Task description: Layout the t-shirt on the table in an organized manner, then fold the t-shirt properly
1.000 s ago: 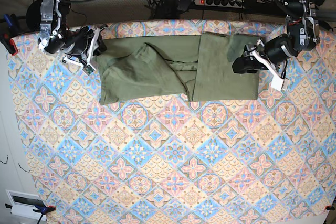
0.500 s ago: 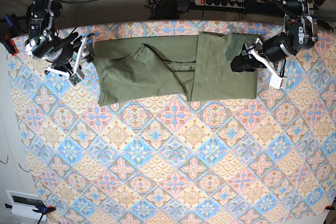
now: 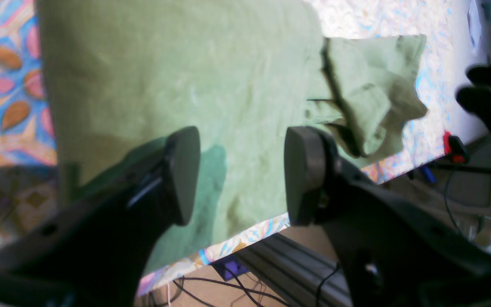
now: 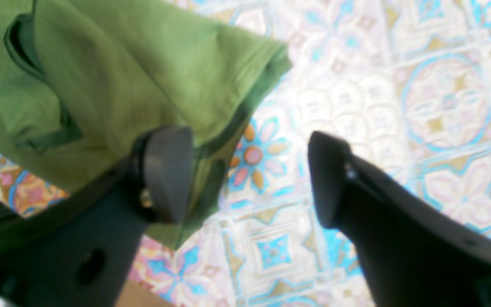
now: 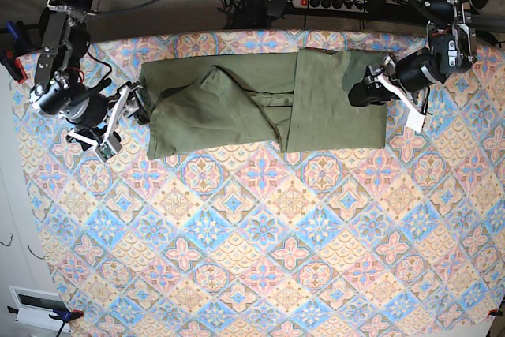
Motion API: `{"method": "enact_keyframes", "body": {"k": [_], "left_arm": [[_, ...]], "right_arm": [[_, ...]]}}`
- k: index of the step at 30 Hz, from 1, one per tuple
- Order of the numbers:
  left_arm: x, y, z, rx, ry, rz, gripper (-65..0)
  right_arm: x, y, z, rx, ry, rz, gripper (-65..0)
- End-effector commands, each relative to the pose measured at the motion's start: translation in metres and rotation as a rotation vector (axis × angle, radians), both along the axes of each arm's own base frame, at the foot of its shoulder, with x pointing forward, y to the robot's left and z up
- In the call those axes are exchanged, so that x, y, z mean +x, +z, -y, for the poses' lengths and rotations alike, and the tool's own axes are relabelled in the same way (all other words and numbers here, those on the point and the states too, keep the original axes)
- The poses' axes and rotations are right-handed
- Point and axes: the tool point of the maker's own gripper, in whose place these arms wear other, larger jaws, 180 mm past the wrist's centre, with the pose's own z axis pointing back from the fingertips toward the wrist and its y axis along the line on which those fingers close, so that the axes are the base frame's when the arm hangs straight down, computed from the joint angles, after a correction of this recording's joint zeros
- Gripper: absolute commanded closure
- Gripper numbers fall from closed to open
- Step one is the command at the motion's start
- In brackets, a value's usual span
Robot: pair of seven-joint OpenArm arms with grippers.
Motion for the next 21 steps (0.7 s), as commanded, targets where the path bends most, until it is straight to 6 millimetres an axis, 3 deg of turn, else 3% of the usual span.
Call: {"method": "enact_keyframes", "body": {"k": [1, 6, 9, 13, 21], "left_arm": [[0.007, 0.011, -0.001, -0.003, -0.003, 0.042, -31.8], [0.007, 0.011, -0.001, -0.003, -0.004, 0.043, -31.8], [0.007, 0.011, -0.001, -0.003, -0.004, 0.043, -31.8], [0.007, 0.011, -0.001, -0.003, -0.004, 0.043, -31.8], [0.007, 0.01, -0.001, -0.002, -0.003, 0.041, -31.8]], "right_arm": [[0.007, 0.007, 0.001, 0.025, -0.001, 0.025, -43.4], [0.011, -0.007, -0.011, 0.229, -0.026, -0.036, -43.2], [0.015, -0.01, -0.009, 0.357, -0.088, -0.048, -43.2], [0.013, -0.018, -0.006, 0.391, -0.125, -0.069, -43.2], [0.012, -0.024, -0.028, 0.456, -0.129, -0.081, -43.2]]}}
